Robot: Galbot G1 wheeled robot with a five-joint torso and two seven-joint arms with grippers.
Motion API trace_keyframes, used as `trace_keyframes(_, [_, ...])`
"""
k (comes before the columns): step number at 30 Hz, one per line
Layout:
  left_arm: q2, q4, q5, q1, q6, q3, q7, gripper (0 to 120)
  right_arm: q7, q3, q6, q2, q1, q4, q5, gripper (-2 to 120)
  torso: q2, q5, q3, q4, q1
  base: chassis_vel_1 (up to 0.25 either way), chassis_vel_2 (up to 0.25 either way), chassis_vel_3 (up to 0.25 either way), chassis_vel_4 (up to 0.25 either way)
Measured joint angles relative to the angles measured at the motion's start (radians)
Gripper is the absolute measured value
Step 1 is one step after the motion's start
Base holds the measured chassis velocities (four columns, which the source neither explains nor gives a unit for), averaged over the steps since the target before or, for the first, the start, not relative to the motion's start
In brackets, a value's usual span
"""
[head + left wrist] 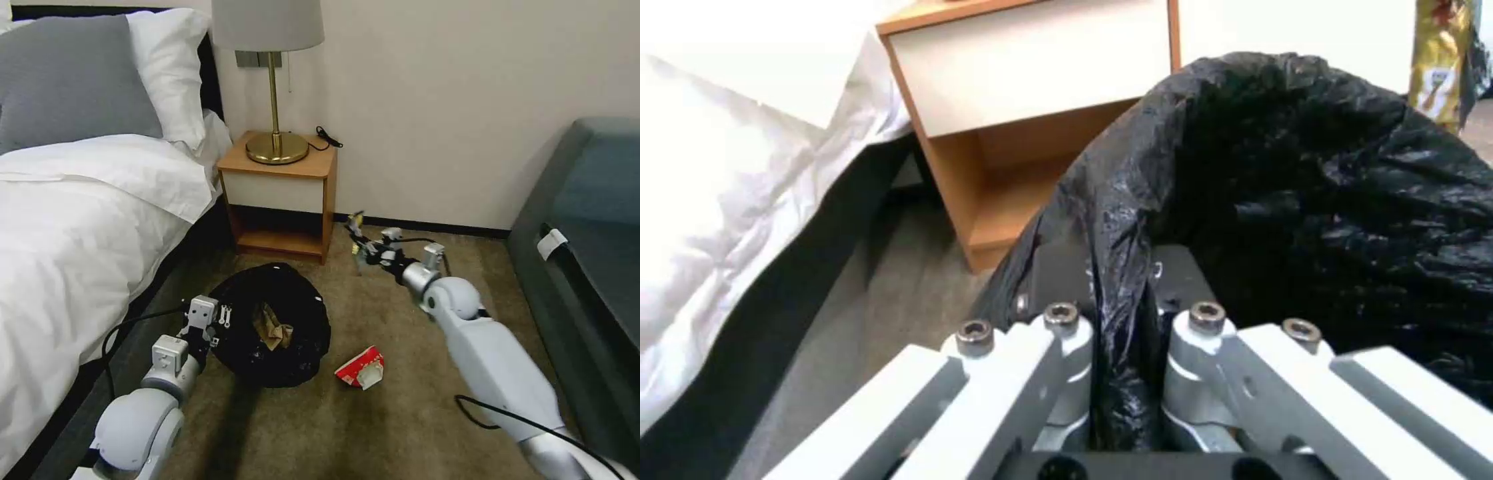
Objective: Pick up the trash bin, then pick up the garbage on the floor and place it into the trash bin.
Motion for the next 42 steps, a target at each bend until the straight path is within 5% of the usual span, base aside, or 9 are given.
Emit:
trace_keyframes(25, [-0.011,0.014,-0.002,-0.015,-0.007,0.020,-0.009,5,0.019,0.008,-0.053,0.026,-0.221,0.378,0.099,0,0.000,0.0000,0.000,-0.0002,0.000,0.000,0.000,0.000,0.000])
trace_keyframes(42, [-0.041,-0.024,0.000,-0.003,-0.004,0.035,-0.019,5,0.011,-0.091,-0.022,0.033,-0.268,0.285,-0.049,0,0.000,0.0001,0.000,-0.0002,0.000,0.000,0.000,0.000,0.000])
